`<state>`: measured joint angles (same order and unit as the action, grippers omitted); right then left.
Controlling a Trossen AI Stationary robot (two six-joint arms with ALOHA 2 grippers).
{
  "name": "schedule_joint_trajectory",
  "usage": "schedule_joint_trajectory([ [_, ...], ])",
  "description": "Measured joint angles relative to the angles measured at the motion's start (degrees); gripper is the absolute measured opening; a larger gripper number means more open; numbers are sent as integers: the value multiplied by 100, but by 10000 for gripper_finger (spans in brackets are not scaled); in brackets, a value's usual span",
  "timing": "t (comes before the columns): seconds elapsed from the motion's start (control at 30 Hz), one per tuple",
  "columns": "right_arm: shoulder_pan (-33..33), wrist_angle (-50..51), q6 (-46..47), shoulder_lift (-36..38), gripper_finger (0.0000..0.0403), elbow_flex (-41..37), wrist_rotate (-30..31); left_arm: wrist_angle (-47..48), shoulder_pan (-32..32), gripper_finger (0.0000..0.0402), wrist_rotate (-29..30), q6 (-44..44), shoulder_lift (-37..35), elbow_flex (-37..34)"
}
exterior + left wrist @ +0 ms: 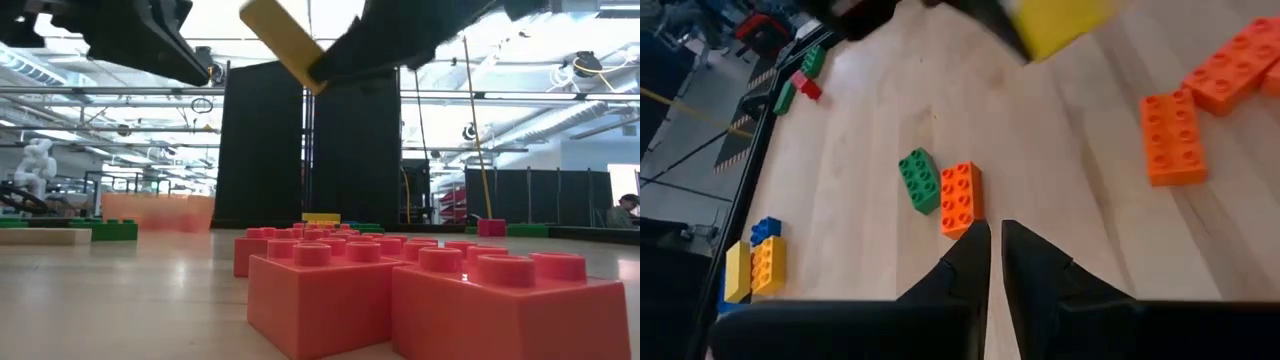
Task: Sort blocks by size
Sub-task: Put the yellow block into the yellow bin
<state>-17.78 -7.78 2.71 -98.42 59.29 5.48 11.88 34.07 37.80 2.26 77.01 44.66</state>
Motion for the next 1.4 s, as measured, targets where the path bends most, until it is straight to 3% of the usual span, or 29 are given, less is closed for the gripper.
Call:
schedule_joint_trajectory([
  [0.2,315,-1132,840,69,54,-734,42,-41,-172,73,6,199,53,0],
  [0.43,402,-2451,459,71,54,-1268,19,-551,-439,179,54,472,462,0],
  [0.57,475,-2375,318,73,54,-1331,131,-1056,-647,236,191,576,755,0],
  [0.7,487,-2201,255,73,54,-1331,760,-1568,-882,266,186,484,909,2],
  [0.9,519,-1920,88,73,54,-1331,1056,-2012,-1073,269,143,409,951,2],
  [1.17,545,-1937,-52,73,54,-1331,1152,-2533,-1291,266,-742,404,949,2],
  [1.4,546,-2068,-194,73,54,-1331,1147,-2534,-1457,203,-971,400,949,2],
])
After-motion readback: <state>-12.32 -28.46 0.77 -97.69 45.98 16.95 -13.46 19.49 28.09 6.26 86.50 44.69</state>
